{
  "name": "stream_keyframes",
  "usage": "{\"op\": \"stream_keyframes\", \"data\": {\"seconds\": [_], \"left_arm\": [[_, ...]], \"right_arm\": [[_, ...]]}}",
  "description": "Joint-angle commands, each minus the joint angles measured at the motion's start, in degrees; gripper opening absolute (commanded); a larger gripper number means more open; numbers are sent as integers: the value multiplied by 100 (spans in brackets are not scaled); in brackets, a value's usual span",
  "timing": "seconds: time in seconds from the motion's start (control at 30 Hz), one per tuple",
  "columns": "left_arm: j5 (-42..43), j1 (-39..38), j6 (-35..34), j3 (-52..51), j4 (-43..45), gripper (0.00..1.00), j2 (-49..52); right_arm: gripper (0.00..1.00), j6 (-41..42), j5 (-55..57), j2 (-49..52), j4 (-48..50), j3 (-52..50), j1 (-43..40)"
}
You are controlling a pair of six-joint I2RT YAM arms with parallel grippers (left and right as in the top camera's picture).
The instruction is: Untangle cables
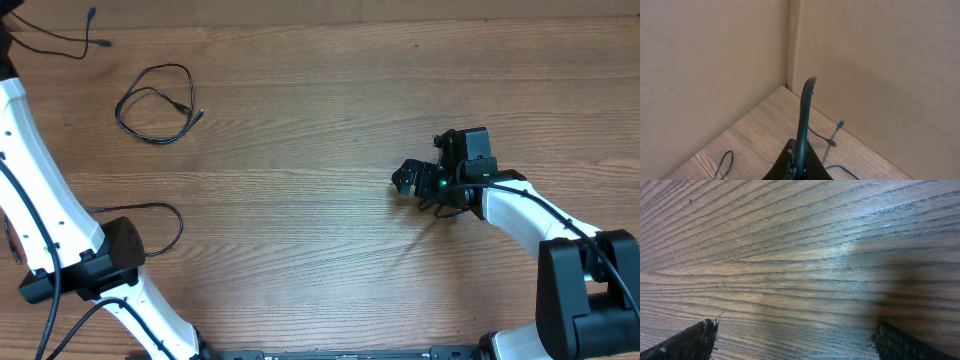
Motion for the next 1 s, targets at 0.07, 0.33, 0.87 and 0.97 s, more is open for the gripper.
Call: {"op": "stream_keyframes", "data": {"seconds": [0.07,0.33,0.87,0.97], "left_arm": [[39,245,-61,-4,-46,4,42],[44,382,-87,-457,-79,4,232],[238,393,-83,-828,664,4,557],[234,396,-83,-828,850,4,621]], "right_arm": [[100,33,236,319,-72,-142,-59],[100,33,234,319,-79,-144,-59],[100,33,236,319,-72,-142,-59],[100,33,236,319,-72,-142,-59]]}}
